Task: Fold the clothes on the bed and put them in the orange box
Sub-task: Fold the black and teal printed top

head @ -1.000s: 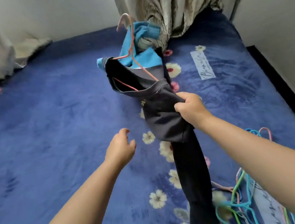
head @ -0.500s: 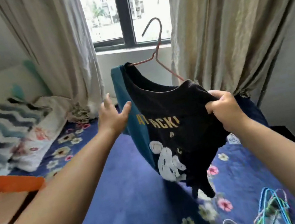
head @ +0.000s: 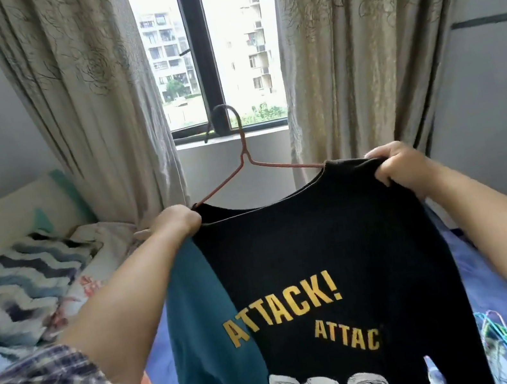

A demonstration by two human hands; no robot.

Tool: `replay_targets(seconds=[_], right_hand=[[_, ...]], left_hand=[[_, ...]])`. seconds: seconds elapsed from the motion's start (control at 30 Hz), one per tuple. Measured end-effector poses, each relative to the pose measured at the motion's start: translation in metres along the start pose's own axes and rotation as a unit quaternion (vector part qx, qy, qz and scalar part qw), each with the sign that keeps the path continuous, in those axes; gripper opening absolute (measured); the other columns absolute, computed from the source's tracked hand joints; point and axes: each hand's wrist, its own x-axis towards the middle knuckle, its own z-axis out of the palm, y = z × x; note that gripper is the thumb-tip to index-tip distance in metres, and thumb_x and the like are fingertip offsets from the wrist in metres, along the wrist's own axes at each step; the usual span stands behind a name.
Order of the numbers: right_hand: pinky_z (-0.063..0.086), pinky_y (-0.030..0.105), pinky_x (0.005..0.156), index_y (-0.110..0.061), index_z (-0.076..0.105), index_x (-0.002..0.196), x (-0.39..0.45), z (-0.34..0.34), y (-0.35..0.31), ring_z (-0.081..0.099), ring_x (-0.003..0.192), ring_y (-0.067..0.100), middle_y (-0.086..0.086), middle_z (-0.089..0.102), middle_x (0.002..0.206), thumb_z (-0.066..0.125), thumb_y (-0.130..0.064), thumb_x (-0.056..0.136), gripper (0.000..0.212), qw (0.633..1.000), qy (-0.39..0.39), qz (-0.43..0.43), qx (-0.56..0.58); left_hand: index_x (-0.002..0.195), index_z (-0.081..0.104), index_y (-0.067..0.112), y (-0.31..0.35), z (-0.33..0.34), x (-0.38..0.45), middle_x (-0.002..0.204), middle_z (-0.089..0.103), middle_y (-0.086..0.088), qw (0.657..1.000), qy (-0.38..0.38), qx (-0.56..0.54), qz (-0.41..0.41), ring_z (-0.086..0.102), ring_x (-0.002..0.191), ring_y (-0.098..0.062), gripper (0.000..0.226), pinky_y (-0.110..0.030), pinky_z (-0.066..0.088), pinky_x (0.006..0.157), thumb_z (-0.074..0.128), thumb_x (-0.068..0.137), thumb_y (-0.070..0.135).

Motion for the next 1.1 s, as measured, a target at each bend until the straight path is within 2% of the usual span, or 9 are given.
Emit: replay_targets(seconds=[0.17,0.33,0.47,0.57,0.67,0.83,0.93,1.03,1.1], right_hand=[[0.032,0.025,0.055,-0.006,0.053,0.068,0.002,-0.006,-0.031,0.043,0.060,0.017,0.005,0.047,0.065,0.045,-0.002,0.067,0.009,0.953,-0.092,0.112,-0.266],[0.036,0.019,0.054,-0.007,0.054,0.088,-0.002,0.005,-0.058,0.041,0.054,0.009,0.001,0.045,0.066,0.051,-0.022,0.091,0.015,0.972,-0.164,0.089,-0.141],[0.035,0.022,0.052,-0.007,0.054,0.079,0.013,0.006,-0.075,0.034,0.049,0.012,0.000,0.038,0.056,0.046,-0.057,0.087,0.051,0.997,-0.005,0.076,-0.016],[0.032,0.024,0.055,-0.009,0.051,0.071,0.022,0.009,-0.080,0.035,0.053,0.013,0.000,0.040,0.059,0.060,-0.032,0.085,0.029,0.983,0.171,0.059,0.020],[0.025,0.027,0.053,-0.015,0.033,0.055,0.030,0.006,-0.079,0.029,0.054,0.017,0.002,0.031,0.057,0.051,-0.002,0.076,0.030,0.966,0.255,0.021,-0.046],[0.030,0.021,0.044,-0.012,0.041,0.059,0.039,-0.021,-0.064,0.035,0.052,0.016,0.003,0.039,0.059,0.049,-0.002,0.080,0.025,0.959,0.283,0.020,-0.018],[0.024,0.013,0.030,-0.011,0.043,0.060,0.043,-0.036,-0.040,0.036,0.042,0.015,0.004,0.040,0.051,0.050,-0.005,0.084,0.025,0.957,0.278,0.072,0.033],[0.017,0.003,0.032,-0.014,0.032,0.057,0.041,-0.059,-0.023,0.021,0.018,0.008,-0.004,0.025,0.024,0.042,-0.010,0.090,0.035,0.918,0.280,0.171,0.222],[0.015,0.000,0.034,-0.016,0.029,0.057,0.036,-0.075,-0.019,0.011,0.016,0.007,-0.007,0.015,0.021,0.040,-0.018,0.094,0.039,0.881,0.256,0.208,0.341]], left_hand=[[0.111,0.057,0.008,0.017,-0.016,-0.027,0.122,0.057,-0.011,0.984,0.011,0.094,0.151,0.054,0.110,-0.030,0.029,-0.029,0.038,0.079,0.039,0.093,0.021],[0.106,0.048,0.008,0.053,-0.038,-0.057,0.114,0.058,-0.013,0.954,0.075,0.094,0.275,0.055,0.104,-0.032,0.018,-0.032,0.037,0.072,0.042,0.095,0.020],[0.105,0.048,0.009,0.078,-0.065,-0.077,0.112,0.057,-0.011,0.922,0.092,0.143,0.348,0.056,0.099,-0.029,0.015,-0.031,0.037,0.069,0.039,0.097,0.019],[0.093,0.042,0.012,0.092,-0.085,-0.084,0.093,0.051,-0.006,0.891,0.047,0.160,0.422,0.047,0.082,-0.024,0.023,-0.030,0.036,0.069,0.035,0.100,0.032],[0.084,0.044,0.011,0.096,-0.095,-0.079,0.081,0.046,-0.002,0.872,0.045,0.178,0.454,0.047,0.077,-0.022,0.037,-0.033,0.043,0.074,0.028,0.100,0.040],[0.074,0.046,0.013,0.085,-0.097,-0.055,0.072,0.047,0.000,0.896,0.008,0.068,0.439,0.049,0.078,-0.022,0.038,-0.032,0.040,0.079,0.031,0.100,0.036],[0.073,0.049,0.010,0.079,-0.088,-0.052,0.069,0.047,-0.002,0.902,-0.019,0.047,0.429,0.047,0.071,-0.020,0.039,-0.029,0.038,0.066,0.033,0.100,0.034],[0.092,0.056,0.007,0.073,-0.073,-0.047,0.081,0.054,-0.005,0.915,-0.076,0.049,0.394,0.054,0.077,-0.024,0.037,-0.025,0.039,0.061,0.034,0.100,0.036],[0.095,0.052,0.010,0.073,-0.063,-0.046,0.077,0.053,0.000,0.922,-0.109,0.045,0.368,0.054,0.069,-0.020,0.032,-0.021,0.042,0.057,0.033,0.100,0.035]])
